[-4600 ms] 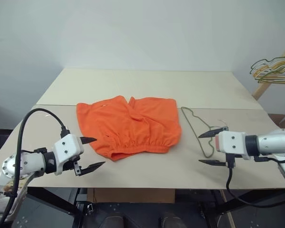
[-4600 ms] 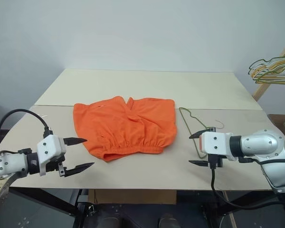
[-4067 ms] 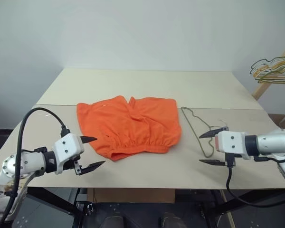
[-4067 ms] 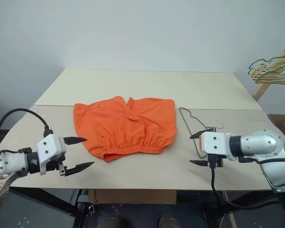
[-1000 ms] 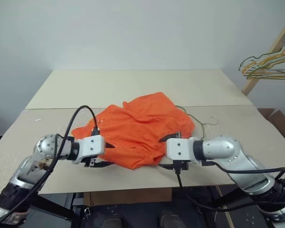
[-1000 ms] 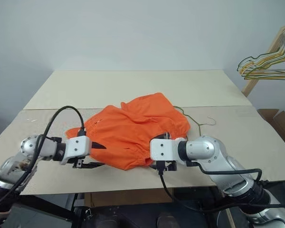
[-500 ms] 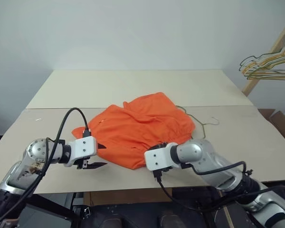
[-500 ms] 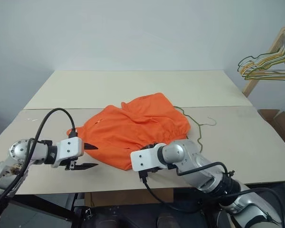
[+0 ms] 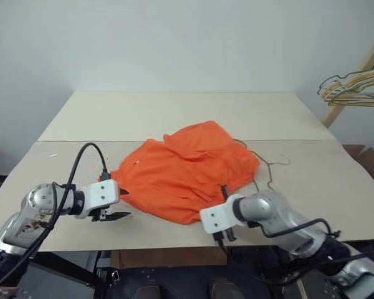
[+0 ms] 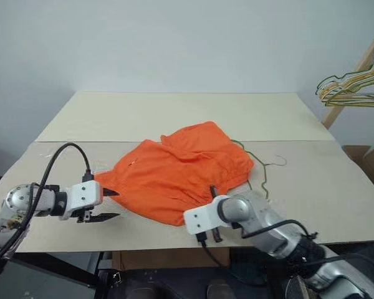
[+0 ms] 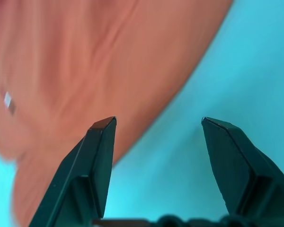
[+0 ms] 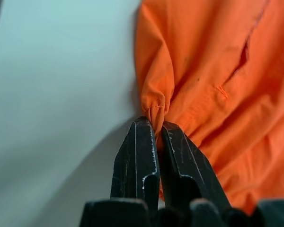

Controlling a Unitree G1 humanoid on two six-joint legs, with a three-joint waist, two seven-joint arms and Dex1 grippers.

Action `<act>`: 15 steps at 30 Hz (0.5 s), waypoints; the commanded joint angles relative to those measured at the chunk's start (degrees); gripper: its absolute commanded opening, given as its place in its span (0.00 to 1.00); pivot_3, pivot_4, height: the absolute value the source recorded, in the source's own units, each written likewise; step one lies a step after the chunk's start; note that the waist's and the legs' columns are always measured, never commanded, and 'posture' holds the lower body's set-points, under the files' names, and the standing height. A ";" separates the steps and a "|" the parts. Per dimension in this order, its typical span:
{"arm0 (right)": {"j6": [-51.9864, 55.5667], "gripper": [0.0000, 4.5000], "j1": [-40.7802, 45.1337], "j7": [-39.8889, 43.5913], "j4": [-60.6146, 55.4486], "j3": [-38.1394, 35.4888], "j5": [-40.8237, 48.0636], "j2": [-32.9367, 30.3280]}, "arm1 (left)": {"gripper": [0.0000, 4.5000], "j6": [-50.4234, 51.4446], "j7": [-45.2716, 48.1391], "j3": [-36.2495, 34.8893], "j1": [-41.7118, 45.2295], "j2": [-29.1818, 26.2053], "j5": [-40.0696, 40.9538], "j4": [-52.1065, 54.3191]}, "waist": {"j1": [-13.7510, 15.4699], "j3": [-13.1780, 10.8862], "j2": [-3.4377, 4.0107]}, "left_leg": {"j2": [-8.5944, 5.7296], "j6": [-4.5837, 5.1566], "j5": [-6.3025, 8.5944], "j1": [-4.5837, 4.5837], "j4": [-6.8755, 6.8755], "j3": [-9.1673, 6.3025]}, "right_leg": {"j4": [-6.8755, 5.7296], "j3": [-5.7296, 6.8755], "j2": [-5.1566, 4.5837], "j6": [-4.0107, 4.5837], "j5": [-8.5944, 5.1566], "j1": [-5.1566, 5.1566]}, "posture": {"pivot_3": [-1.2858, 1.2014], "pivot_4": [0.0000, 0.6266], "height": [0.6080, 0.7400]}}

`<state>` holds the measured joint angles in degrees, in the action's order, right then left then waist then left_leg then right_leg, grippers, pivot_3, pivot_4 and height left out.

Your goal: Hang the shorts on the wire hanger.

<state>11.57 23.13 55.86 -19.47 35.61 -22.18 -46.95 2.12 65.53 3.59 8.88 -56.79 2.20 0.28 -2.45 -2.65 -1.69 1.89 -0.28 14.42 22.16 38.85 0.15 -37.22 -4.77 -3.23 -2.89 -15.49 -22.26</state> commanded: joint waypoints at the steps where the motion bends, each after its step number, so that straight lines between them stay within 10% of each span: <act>1: -10.90 0.00 -1.83 -2.24 3.43 -5.73 2.06 -3.71 | 0.69 -7.63 0.37 2.33 5.21 -0.90 -4.45 -7.62 | 0.16 0.00 0.00 | 0.00 -0.01 -0.01 0.00 0.00 0.01 | 0.00 0.01 0.00 0.01 0.00 0.00 | 0.49 0.00 1.00; 15: -15.39 0.00 -3.69 -2.84 7.72 -11.16 1.06 -2.85 | 0.69 -26.37 -1.09 12.25 21.81 7.31 -15.09 -36.50 | -0.32 0.34 0.42 | 0.00 0.00 -0.01 -0.03 0.01 0.01 | -0.03 0.00 0.02 0.01 0.01 0.05 | 0.47 0.00 1.00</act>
<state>-3.72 19.16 53.71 -10.84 27.16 -21.18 -50.01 -23.36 64.34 13.95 30.39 -50.70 -11.92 -34.40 -2.77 -2.31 -1.28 1.88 -0.28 14.42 22.11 38.86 0.16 -37.25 -4.77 -3.21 -2.89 -15.49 -22.17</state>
